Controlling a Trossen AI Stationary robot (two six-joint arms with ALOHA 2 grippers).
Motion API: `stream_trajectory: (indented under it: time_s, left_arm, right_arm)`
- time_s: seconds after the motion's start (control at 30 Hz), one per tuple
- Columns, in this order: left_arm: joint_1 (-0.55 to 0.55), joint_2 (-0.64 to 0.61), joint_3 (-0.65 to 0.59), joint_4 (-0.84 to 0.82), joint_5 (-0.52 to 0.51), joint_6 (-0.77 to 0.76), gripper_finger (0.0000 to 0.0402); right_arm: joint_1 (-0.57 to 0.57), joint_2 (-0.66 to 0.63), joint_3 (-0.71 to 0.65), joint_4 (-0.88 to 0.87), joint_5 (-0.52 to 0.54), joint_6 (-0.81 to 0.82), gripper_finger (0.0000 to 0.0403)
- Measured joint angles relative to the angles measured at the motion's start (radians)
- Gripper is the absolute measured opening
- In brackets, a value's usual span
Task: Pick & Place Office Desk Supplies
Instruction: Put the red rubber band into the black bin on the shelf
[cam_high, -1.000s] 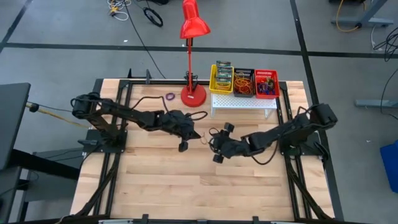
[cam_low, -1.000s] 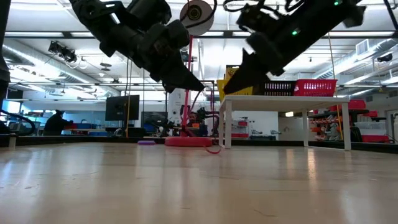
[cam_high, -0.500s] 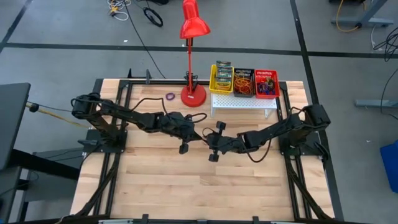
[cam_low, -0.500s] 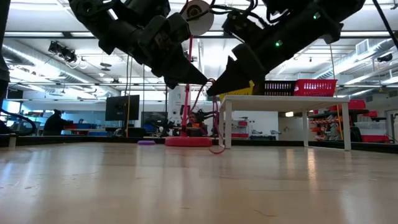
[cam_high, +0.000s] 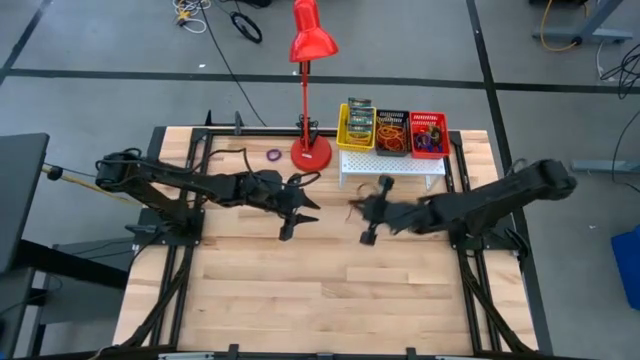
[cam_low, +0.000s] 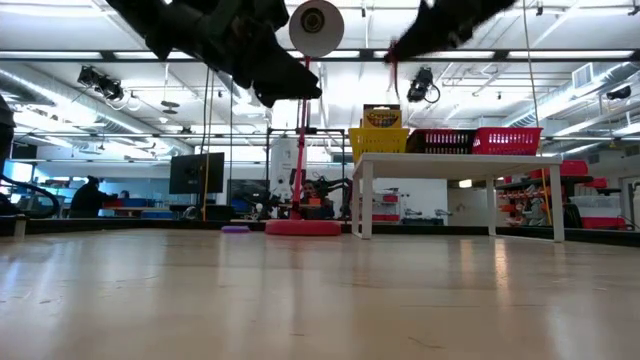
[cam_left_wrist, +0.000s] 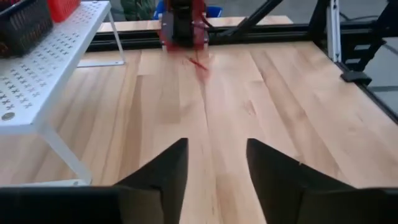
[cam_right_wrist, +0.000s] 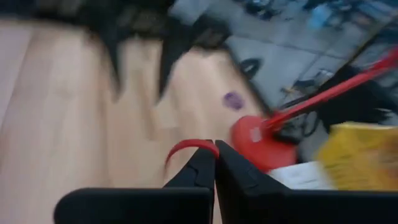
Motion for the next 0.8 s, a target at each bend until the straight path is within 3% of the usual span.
stream_trajectory:
  time_s: [0.17,0.27,0.4,0.5,0.63,0.8]
  left_arm:
    - [0.030,0.001,-0.001,0.015,0.042,0.003,0.0167]
    - [0.056,0.001,-0.001,0.059,0.115,0.004,0.0131]
    - [0.072,0.009,-0.066,0.237,0.114,-0.026,0.0073]
    - [0.089,0.011,-0.188,0.466,0.049,-0.096,0.0038]
    - [0.129,-0.001,-0.326,0.676,-0.059,-0.179,0.0010]
    - [0.219,-0.003,-0.364,0.628,-0.091,-0.252,0.0007]
  right_arm:
    - [-0.051,-0.122,0.129,-0.245,0.119,-0.028,0.0002]
    - [-0.113,-0.150,0.225,-0.370,0.172,-0.070,0.0001]
    - [-0.265,-0.169,0.306,-0.470,0.189,-0.118,0.0001]
    - [-0.407,-0.181,0.312,-0.482,0.129,-0.154,0.0001]
    - [-0.607,-0.184,0.279,-0.450,-0.034,-0.179,0.0001]
    - [-0.786,-0.172,0.206,-0.348,-0.178,-0.206,0.0000]
